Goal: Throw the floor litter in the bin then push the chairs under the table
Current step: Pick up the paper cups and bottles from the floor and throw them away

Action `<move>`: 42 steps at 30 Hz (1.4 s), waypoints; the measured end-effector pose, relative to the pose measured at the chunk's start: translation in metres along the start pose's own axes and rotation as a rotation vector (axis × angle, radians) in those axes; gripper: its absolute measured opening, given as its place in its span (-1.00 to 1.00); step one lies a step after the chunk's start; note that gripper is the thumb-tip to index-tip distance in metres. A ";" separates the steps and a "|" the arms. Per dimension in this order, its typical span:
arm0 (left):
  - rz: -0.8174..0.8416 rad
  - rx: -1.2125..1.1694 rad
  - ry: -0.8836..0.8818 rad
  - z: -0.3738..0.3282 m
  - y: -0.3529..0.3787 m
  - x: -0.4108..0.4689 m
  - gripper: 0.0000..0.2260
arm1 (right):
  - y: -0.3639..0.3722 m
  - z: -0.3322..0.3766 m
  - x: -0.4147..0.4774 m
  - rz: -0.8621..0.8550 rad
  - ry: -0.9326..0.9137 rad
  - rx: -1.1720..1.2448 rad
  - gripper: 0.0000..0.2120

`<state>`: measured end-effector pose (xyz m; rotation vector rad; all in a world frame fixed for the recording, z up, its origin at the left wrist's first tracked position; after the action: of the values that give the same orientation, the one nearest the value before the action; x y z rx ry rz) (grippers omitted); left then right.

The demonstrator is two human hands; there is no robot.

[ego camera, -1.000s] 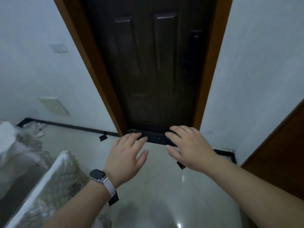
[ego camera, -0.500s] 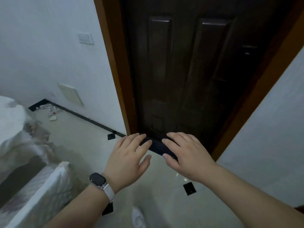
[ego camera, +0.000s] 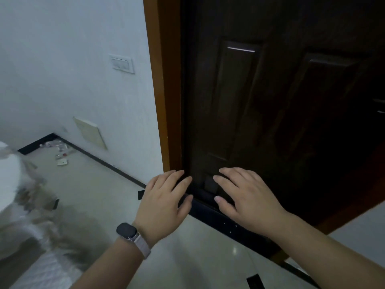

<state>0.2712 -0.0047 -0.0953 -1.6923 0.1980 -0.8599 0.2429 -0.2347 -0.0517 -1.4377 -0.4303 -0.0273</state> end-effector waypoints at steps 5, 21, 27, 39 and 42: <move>-0.062 -0.016 -0.100 0.054 0.004 0.013 -0.62 | 0.030 0.008 0.064 0.016 -0.056 0.042 -0.54; 0.004 0.276 -0.332 0.224 0.040 0.112 -0.64 | 0.152 0.024 0.343 0.003 -0.397 0.279 -0.58; 0.009 0.296 -0.480 0.258 0.050 0.116 -0.64 | 0.180 0.051 0.416 0.042 -0.542 0.344 -0.55; -0.090 0.343 -0.662 0.427 0.047 0.080 -0.66 | 0.243 0.182 0.545 0.034 -0.711 0.357 -0.57; -0.105 0.328 -0.686 0.490 0.043 0.070 -0.67 | 0.261 0.220 0.583 0.047 -0.711 0.298 -0.56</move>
<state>0.6425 0.3225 -0.1332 -1.5963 -0.4775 -0.3209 0.7937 0.1533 -0.1082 -1.1288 -0.9365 0.5784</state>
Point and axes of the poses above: each hand's wrist, its own x-axis towards the middle knuckle, its own y-axis out of the palm, z = x × y, the point moved 1 cm from there along x, towards the middle knuckle, and after that the axes turned 10 degrees about y, right-handed, at the moved point
